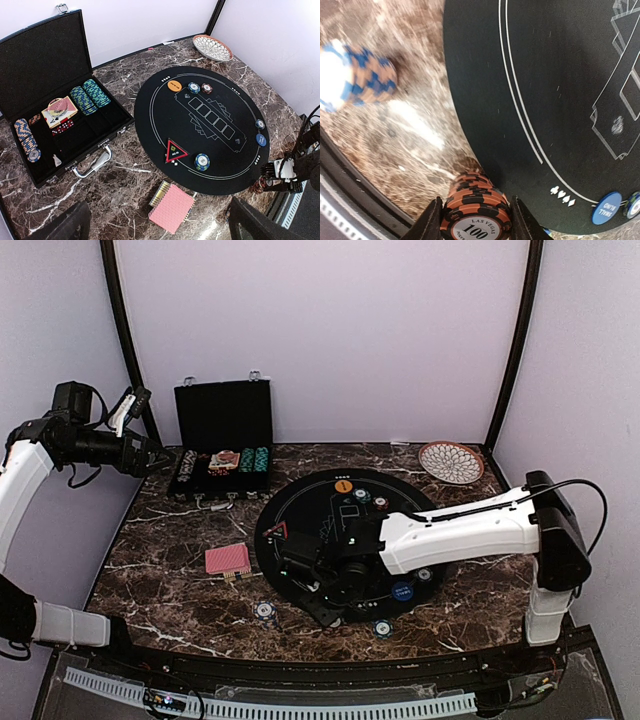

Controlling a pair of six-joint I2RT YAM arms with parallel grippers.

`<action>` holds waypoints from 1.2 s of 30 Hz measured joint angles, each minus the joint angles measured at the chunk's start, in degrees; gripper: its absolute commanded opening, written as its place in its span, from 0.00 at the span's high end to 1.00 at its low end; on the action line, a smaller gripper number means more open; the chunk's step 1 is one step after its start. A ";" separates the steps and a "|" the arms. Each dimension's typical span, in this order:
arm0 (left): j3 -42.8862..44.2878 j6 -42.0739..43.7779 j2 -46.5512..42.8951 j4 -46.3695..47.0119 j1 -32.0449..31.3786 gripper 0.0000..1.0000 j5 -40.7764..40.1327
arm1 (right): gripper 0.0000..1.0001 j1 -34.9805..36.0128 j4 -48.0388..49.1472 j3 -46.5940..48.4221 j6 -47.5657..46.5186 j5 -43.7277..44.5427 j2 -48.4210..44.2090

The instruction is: Distribute texas hold em gaming equipment

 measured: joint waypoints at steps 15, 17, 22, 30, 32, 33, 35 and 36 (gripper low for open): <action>0.00 0.00 0.00 0.00 0.00 0.01 0.00 | 0.79 -9.25 -0.11 12.28 -4.76 1.16 5.33; 0.00 0.00 0.00 -0.02 0.00 0.01 0.02 | 0.79 -10.14 0.59 13.49 -5.49 0.92 7.54; 0.00 0.00 0.00 -0.02 0.00 0.01 0.00 | 0.79 -10.67 2.14 14.05 -6.64 -0.17 12.81; 0.00 0.00 0.00 -0.02 0.00 0.01 0.02 | 0.79 -10.69 3.67 14.25 -7.37 -2.01 15.87; 0.00 0.00 0.00 -0.02 0.00 0.01 0.04 | 0.79 -10.75 4.46 14.27 -7.37 -2.16 15.93; 0.00 0.00 0.00 -0.02 0.00 0.01 0.04 | 0.79 -10.75 4.79 14.27 -7.37 -2.27 16.02; 0.00 0.00 0.00 -0.02 0.00 0.01 0.04 | 0.79 -10.78 5.25 14.36 -7.37 -2.32 16.24; 0.00 0.00 0.00 -0.02 0.00 0.01 0.04 | 0.78 -10.80 5.29 14.36 -7.37 -2.32 16.31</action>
